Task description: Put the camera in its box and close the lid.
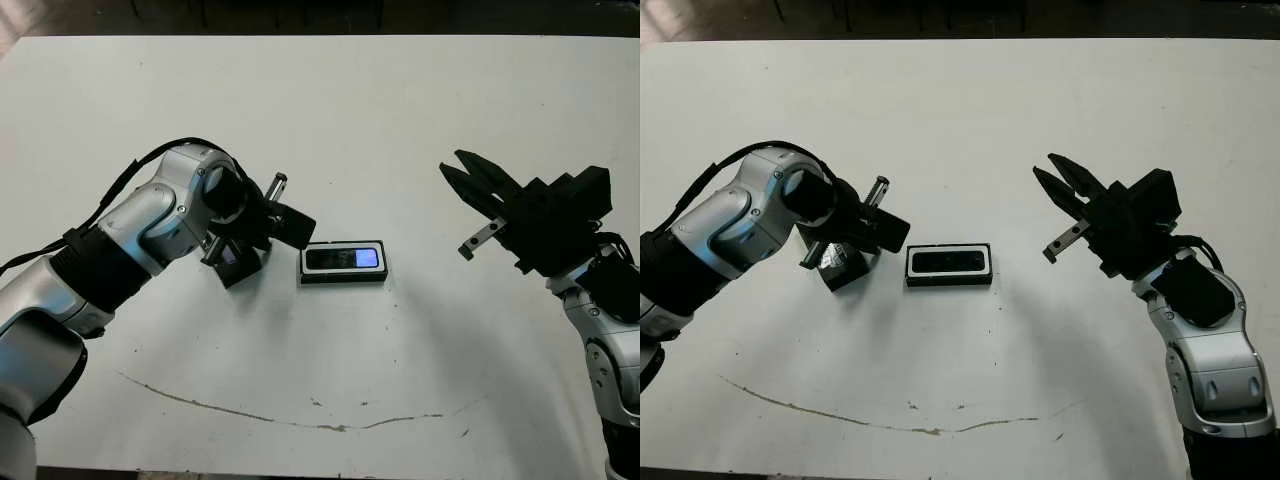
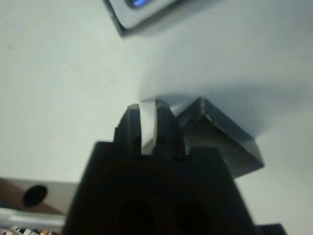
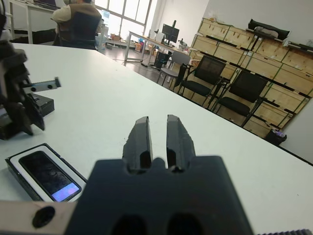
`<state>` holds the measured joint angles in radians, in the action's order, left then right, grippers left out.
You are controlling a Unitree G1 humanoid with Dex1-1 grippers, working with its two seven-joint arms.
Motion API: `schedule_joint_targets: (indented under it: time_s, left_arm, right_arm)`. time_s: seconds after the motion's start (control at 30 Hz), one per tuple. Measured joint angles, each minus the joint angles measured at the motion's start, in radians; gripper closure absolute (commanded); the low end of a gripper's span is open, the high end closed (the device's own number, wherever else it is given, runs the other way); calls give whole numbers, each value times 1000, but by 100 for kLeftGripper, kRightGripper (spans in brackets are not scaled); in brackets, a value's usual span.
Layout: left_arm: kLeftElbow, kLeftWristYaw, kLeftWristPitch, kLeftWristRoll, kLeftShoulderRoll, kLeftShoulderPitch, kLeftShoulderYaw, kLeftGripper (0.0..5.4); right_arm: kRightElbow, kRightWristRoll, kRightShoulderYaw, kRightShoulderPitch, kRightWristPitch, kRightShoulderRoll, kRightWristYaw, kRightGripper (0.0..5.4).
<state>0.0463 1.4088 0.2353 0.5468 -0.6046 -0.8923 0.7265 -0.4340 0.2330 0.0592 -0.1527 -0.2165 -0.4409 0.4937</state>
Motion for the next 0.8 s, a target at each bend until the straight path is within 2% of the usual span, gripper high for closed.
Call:
schedule_joint_targets:
  time_s: [0.27, 0.57, 0.8]
  left_arm:
    - [-194, 136, 57, -10, -93, 53, -50, 540]
    - [-299, 197, 106, -17, -195, 119, -67, 540]
    - [-341, 198, 97, -61, -268, 164, -110, 540]
  right_arm:
    - [0, 0, 0, 6, 2, 0, 0, 538]
    - [5, 0, 3, 5, 2, -9, 1, 538]
    - [10, -11, 3, 5, 2, -12, 1, 538]
